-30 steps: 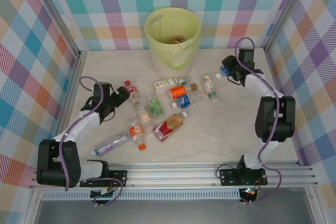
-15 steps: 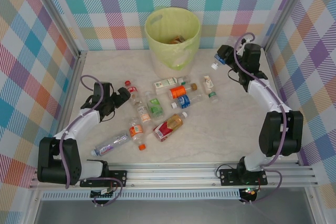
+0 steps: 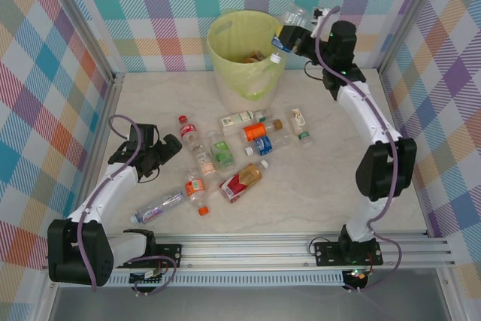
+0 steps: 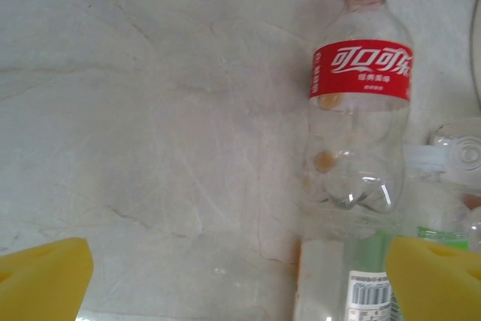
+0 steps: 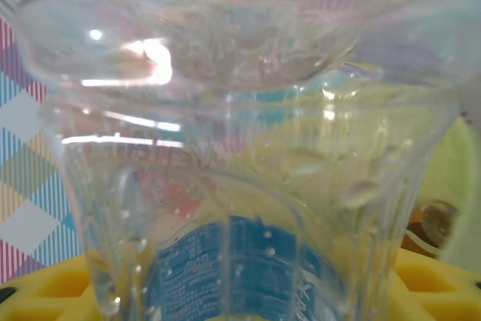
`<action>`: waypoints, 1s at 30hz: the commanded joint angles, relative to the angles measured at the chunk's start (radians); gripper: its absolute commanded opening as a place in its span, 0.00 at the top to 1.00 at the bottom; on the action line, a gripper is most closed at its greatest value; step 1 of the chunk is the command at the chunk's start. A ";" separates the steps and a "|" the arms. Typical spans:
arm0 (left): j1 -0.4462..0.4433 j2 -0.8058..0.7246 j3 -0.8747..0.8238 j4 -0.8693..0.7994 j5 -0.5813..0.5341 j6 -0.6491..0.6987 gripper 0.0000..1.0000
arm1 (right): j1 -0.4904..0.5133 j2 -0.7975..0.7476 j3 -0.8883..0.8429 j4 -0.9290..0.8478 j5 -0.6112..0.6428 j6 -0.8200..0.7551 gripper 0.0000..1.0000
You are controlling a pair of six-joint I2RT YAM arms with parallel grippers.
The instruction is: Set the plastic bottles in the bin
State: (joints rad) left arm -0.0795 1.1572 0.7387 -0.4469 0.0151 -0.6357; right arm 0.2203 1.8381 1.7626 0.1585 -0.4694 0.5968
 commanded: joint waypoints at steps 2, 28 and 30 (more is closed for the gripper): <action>0.019 0.001 0.050 -0.089 -0.031 0.032 0.00 | 0.045 0.102 0.149 -0.017 -0.025 -0.082 0.52; 0.039 -0.003 0.024 -0.092 0.041 0.056 0.00 | 0.099 0.364 0.718 -0.662 0.389 -0.316 0.27; 0.040 0.005 0.024 -0.092 0.045 0.056 0.00 | 0.100 0.343 0.714 -0.682 0.396 -0.317 0.23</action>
State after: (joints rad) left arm -0.0555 1.1732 0.7677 -0.5247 0.0410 -0.5938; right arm 0.3157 2.2356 2.4428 -0.4679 -0.1001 0.2966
